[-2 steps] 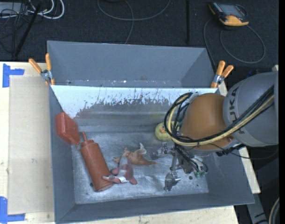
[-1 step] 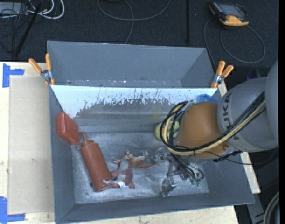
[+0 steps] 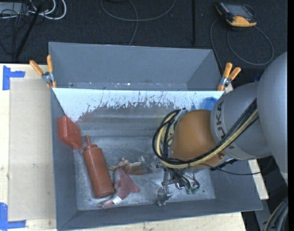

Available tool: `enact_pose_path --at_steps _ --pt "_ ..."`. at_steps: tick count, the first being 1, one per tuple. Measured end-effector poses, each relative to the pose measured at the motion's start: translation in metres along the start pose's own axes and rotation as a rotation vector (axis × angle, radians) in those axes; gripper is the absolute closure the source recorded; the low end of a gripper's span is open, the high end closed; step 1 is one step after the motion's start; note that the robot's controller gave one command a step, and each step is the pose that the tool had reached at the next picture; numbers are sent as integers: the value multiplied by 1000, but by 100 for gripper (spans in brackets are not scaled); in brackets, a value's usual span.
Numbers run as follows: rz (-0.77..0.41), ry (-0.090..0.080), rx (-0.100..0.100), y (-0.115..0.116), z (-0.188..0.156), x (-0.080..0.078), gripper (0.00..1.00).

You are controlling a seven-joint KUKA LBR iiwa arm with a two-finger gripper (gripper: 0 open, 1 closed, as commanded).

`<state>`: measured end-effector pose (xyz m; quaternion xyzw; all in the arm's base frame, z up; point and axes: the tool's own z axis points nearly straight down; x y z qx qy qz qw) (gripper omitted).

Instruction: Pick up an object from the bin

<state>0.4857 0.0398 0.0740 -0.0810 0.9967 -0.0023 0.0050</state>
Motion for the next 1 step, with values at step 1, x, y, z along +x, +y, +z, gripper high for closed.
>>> enact_pose_path --at_steps 1 --pt "128 -1 0 19 1 3 0"
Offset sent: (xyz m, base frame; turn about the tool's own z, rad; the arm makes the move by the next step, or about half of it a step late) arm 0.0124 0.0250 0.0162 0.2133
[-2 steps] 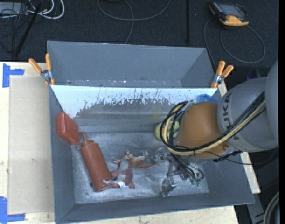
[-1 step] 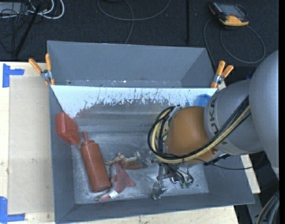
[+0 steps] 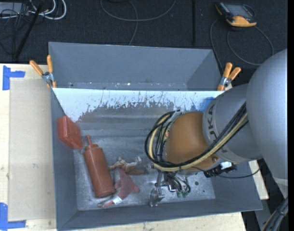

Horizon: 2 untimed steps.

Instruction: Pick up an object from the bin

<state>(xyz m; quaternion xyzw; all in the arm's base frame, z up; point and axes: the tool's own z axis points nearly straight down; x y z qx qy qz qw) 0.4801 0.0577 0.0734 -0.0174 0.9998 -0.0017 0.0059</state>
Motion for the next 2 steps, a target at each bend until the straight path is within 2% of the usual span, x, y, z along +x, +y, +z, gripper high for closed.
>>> enact_pose_path --at_steps 1,2 --pt "81 13 -3 5 -13 -15 0" --pt "129 13 -2 61 -25 -7 0"
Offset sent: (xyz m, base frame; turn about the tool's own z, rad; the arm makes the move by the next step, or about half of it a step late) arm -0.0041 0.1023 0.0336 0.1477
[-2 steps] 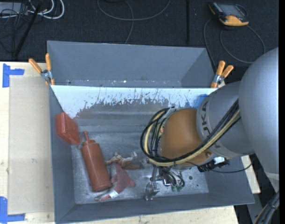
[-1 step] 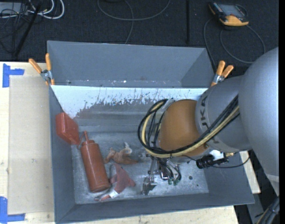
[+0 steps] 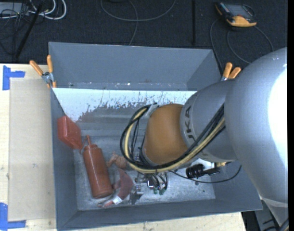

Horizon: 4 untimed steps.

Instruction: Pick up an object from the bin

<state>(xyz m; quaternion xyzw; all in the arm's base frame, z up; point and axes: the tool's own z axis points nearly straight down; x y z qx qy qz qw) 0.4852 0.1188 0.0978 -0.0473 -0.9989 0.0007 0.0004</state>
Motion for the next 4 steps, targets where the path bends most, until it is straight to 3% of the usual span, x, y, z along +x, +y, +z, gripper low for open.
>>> enact_pose_path --at_steps 1,2,3,4 --pt "-24 -4 -6 -6 23 1 100" --pt "-25 -4 -5 -5 23 1 100" --pt "-24 9 2 -12 -18 0 100" --pt "-22 -1 -2 -12 -66 -3 100"
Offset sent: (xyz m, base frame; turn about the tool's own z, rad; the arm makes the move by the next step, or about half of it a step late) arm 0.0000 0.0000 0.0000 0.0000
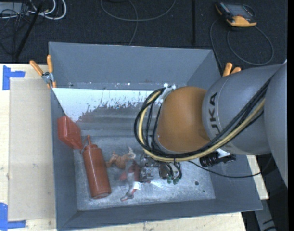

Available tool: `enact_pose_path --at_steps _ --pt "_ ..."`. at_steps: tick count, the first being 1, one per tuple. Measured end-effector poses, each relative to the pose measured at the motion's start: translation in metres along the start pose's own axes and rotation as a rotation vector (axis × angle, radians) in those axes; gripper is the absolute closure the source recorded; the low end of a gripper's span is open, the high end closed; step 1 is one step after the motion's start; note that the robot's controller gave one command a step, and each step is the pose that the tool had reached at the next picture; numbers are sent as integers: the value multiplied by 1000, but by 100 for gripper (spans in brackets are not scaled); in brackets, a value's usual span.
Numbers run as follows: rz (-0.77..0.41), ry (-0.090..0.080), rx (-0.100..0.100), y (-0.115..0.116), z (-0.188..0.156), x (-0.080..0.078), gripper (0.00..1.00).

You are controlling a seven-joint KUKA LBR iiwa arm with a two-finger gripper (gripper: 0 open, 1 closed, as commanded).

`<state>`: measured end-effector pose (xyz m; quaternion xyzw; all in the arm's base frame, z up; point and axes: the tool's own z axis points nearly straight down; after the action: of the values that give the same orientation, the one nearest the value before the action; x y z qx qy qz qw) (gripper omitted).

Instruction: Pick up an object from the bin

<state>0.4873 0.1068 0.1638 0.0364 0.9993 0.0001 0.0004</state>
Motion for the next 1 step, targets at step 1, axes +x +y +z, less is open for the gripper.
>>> enact_pose_path --at_steps 1 --pt "10 4 1 -7 62 16 100"
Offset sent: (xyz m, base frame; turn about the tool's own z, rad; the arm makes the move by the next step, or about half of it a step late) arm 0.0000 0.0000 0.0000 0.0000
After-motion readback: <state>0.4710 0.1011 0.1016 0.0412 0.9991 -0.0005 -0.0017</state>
